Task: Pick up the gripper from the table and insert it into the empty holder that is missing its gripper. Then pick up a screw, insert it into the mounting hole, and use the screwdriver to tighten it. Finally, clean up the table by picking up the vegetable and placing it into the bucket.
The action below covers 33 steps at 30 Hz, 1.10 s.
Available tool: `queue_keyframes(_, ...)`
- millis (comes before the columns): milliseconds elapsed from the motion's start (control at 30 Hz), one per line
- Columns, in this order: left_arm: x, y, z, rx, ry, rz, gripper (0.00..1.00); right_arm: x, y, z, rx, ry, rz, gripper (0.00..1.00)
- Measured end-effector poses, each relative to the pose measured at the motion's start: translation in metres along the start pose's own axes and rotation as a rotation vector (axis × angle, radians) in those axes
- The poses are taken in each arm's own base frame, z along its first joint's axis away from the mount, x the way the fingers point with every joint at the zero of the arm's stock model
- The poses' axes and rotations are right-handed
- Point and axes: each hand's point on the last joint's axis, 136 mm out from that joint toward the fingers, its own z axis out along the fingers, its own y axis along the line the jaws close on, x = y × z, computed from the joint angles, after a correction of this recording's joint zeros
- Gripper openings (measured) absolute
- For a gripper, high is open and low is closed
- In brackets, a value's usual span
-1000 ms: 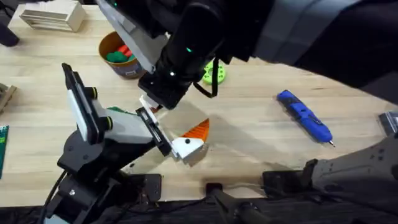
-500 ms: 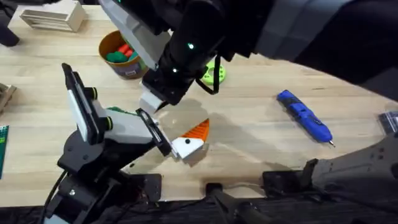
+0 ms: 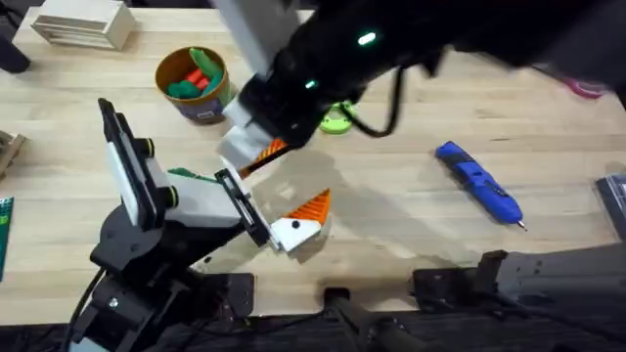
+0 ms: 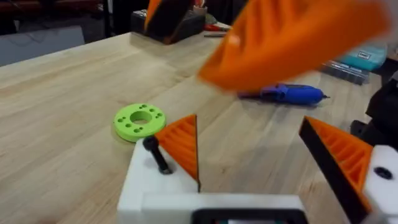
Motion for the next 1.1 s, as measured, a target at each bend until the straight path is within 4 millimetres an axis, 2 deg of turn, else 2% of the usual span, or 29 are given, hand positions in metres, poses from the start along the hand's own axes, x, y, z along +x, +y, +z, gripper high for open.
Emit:
queue_keyframes(33, 0.000, 0.000, 0.000, 0.000, 0.000, 0.002, 0.987, 0.000, -0.008, -0.020, 0.012, -0.033, 0.018, 0.787)
queue_keyframes(333, 0.000, 0.000, 0.000, 0.000, 0.000, 0.003, 0.987, 0.033, -0.050, -0.057, 0.104, 0.015, 0.128, 0.787)
queue_keyframes(367, 0.000, 0.000, 0.000, 0.000, 0.000, 0.003, 0.987, 0.044, -0.062, -0.070, 0.146, -0.003, 0.175, 0.787)
queue_keyframes(533, 0.000, 0.000, 0.000, 0.000, 0.000, 0.003, 0.987, 0.078, -0.072, -0.082, 0.182, -0.039, 0.264, 0.788)
queue_keyframes(700, 0.000, 0.000, 0.000, 0.000, 0.000, 0.003, 0.989, 0.111, -0.060, -0.083, 0.130, -0.101, 0.298, 0.788)
queue_keyframes(733, 0.000, 0.000, 0.000, 0.001, 0.000, 0.003, 0.987, 0.131, -0.050, -0.085, 0.090, -0.131, 0.316, 0.789)
queue_keyframes(833, 0.000, 0.000, 0.000, 0.001, 0.000, 0.003, 0.987, 0.150, -0.041, -0.089, 0.053, -0.169, 0.341, 0.791)
queue_keyframes(1100, 0.000, 0.000, 0.000, 0.002, 0.000, 0.003, 0.987, 0.165, -0.006, -0.108, -0.130, -0.316, 0.299, 0.789)
